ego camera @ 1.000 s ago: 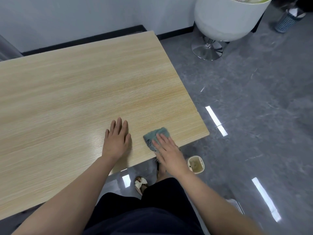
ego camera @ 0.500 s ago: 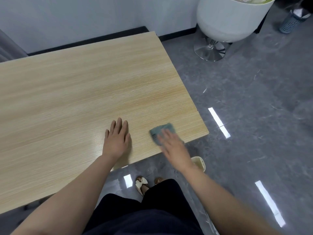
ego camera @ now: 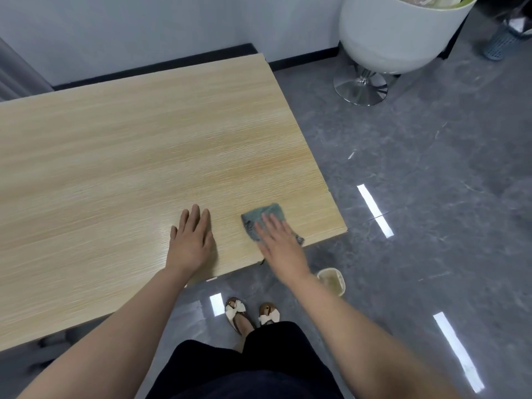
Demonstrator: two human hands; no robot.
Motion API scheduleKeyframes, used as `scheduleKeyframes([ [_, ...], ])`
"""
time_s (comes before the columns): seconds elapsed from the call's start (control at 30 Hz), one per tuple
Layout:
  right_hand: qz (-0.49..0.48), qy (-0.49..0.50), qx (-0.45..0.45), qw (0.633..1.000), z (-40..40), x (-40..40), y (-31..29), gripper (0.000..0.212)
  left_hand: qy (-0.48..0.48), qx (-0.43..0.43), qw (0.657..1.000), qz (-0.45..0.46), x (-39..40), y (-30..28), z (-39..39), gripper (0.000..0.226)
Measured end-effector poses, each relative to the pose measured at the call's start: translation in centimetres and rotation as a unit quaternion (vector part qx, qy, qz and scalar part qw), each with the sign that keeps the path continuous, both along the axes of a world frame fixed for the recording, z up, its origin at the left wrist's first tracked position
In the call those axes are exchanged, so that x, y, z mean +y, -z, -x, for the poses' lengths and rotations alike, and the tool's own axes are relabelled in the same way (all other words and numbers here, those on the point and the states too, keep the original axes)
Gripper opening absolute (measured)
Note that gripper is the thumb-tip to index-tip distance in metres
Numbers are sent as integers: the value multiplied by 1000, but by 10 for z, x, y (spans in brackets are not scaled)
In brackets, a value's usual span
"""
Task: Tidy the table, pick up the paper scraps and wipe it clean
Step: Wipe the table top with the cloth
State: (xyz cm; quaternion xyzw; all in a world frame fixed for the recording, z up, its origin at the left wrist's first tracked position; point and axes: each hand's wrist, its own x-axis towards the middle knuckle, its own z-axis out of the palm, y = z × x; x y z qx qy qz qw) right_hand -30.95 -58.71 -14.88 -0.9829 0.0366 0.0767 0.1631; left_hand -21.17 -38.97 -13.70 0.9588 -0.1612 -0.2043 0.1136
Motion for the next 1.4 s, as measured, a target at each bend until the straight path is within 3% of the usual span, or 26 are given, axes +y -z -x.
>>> scheduleKeyframes([
  [0.07,2,-97,23,995,-3,13,-3,52,3,0,1000,2,2,-1,-1,55],
  [0.13,19,-123,14,992,-7,-7,-1,53,10,3,1000,3,5,-1,-1,55],
  [0.3,38,140,21,989,1,-90,5,51,13,1,1000,20,19,-5,6,52],
  [0.4,43,216,30,975,-2,-68,4,51,5,2,1000,18,30,-7,7,52],
  [0.47,31,166,16,985,-6,-23,2,56,0,6,1000,10,38,-8,9,53],
  [0.6,15,-62,28,998,-11,87,3,55,-23,-13,1000,-7,60,-9,12,54],
  [0.73,7,-146,26,989,-16,83,-2,52,-31,-8,999,-20,78,-7,12,53],
  [0.8,6,-77,0,997,-14,46,0,51,-25,-8,1000,-6,80,-6,13,53],
  [0.93,43,203,40,977,-7,-16,6,49,-21,-10,1000,7,82,-4,14,53],
  [1.0,51,245,28,968,-10,2,5,50,-14,-11,1000,7,85,-2,13,52],
  [1.1,59,78,-18,995,-14,81,5,52,-6,-16,1000,8,89,-1,14,51],
  [1.17,14,-19,7,1000,-12,125,3,49,-1,-33,999,11,92,-3,14,57],
  [1.3,9,-117,22,993,-17,103,-6,51,-1,-59,998,6,92,-8,10,68],
  [1.33,17,-109,15,994,-18,84,-2,52,-6,-57,998,4,91,-9,9,65],
  [1.4,58,0,2,998,-19,41,2,52,-11,-57,998,3,88,-9,7,62],
])
